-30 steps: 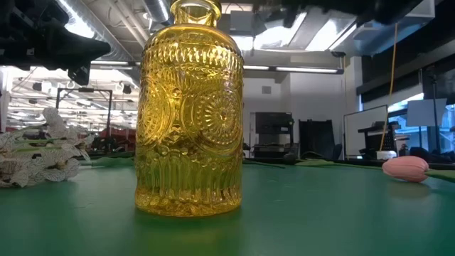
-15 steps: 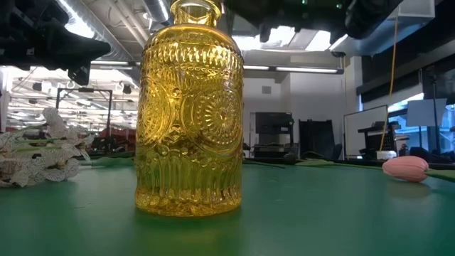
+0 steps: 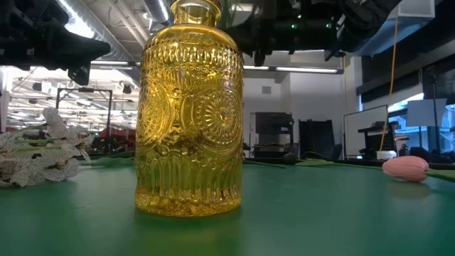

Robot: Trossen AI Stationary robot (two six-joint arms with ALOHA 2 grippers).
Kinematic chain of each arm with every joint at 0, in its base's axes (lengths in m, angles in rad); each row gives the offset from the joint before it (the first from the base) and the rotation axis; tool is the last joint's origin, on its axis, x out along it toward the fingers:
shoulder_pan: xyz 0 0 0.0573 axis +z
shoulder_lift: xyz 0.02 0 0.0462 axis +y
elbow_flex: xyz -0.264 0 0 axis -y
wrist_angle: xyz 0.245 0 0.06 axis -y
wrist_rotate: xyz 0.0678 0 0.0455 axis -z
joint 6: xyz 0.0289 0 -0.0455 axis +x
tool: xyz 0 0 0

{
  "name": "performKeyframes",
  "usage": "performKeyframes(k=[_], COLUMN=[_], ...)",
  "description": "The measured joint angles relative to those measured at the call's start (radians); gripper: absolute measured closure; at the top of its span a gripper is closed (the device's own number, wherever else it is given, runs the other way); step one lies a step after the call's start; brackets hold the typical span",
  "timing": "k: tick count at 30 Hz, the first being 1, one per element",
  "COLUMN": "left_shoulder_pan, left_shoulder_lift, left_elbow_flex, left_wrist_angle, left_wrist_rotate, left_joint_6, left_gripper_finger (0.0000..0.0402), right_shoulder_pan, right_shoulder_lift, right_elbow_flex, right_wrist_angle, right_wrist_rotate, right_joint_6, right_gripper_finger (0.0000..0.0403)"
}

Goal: Sort flowers into vase by color
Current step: Put the middle right white flowers into the transparent vase, then put the pink tulip flower into the transparent vase

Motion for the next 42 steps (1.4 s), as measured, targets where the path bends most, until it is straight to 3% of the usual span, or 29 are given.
performKeyframes(k=[3,8,14,19,27,36,42], left_shoulder_pan=[0.000,0.000,0.000,0.000,0.000,0.000,0.000], left_shoulder_lift=[0.000,0.000,0.000,0.000,0.000,0.000,0.000], left_elbow_flex=[0.000,0.000,0.000,0.000,0.000,0.000,0.000], left_wrist_angle=[0.000,0.000,0.000,0.000,0.000,0.000,0.000], left_wrist_rotate=[0.000,0.000,0.000,0.000,0.000,0.000,0.000], left_joint_6=[0.000,0.000,0.000,0.000,0.000,0.000,0.000], left_gripper_finger=[0.0401,0.0401,0.0401,0.0401,0.0401,0.0401,0.0401], right_shoulder_pan=[0.000,0.000,0.001,0.001,0.001,0.001,0.001], right_shoulder_lift=[0.004,-0.007,-0.041,-0.102,-0.250,-0.454,-0.505], right_elbow_flex=[0.000,0.000,0.000,0.000,0.000,0.000,0.000], right_wrist_angle=[-0.006,-0.026,-0.194,-0.329,-0.484,-0.828,-0.928], right_wrist_rotate=[0.000,-0.001,-0.001,-0.001,0.007,0.154,0.176], right_joint_6=[0.000,0.022,0.023,0.023,0.014,0.003,0.050], right_gripper_finger=[0.0362,0.0273,0.0163,0.0111,0.0099,0.0100,0.0100])
